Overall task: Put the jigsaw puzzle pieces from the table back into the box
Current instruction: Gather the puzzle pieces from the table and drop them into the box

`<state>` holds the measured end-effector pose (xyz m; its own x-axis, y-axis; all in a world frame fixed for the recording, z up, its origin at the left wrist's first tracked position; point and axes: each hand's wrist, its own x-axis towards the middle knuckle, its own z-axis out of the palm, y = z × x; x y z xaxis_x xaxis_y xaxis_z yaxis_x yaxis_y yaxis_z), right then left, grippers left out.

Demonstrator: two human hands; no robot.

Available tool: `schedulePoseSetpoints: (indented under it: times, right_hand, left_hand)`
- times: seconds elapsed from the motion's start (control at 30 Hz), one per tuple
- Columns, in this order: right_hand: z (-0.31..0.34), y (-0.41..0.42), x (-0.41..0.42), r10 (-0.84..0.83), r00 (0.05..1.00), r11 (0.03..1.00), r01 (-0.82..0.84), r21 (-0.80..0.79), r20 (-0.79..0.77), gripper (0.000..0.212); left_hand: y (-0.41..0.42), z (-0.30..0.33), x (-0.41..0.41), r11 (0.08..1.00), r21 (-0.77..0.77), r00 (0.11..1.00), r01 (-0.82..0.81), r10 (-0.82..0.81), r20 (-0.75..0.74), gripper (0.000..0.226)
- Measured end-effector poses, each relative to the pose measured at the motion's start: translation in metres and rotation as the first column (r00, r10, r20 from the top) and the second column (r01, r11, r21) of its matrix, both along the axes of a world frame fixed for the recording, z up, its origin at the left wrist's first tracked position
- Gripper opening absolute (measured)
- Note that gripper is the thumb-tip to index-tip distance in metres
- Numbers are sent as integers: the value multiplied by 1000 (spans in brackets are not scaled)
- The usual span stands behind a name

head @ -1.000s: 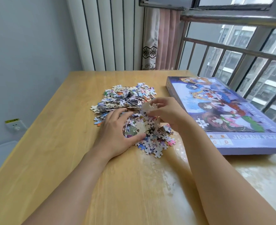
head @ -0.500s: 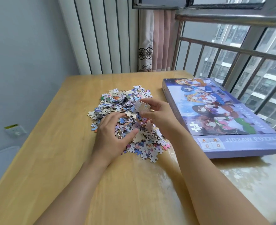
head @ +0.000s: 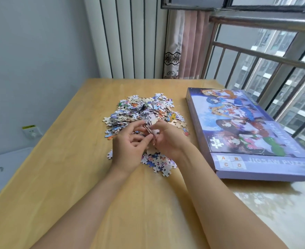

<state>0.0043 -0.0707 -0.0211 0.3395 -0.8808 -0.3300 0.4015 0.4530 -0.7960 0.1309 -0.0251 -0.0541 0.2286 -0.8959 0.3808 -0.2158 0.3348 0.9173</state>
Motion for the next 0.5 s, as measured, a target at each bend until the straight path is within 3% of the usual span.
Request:
schedulePoseSetpoints:
  times: [0.23, 0.3, 0.43, 0.5]
  right_hand:
    - [7, 6, 19, -147, 970, 987, 132, 89, 191, 33]
    - [4, 7, 22, -239, 959, 967, 222, 122, 151, 37]
    - [-4, 15, 26, -413, 911, 910, 412, 34, 4, 23]
    - [-8, 18, 24, -422, 906, 906, 422, 5, -18, 27]
  left_hand:
    - [1, -6, -2, 999, -26, 999, 45, -45, -8, 35]
    - [3, -4, 1, 997, -24, 996, 67, -68, -53, 35]
    - [7, -4, 6, 984, 51, 977, 173, -164, -139, 70]
    - [7, -5, 5, 982, 65, 977, 180, -171, -128, 65]
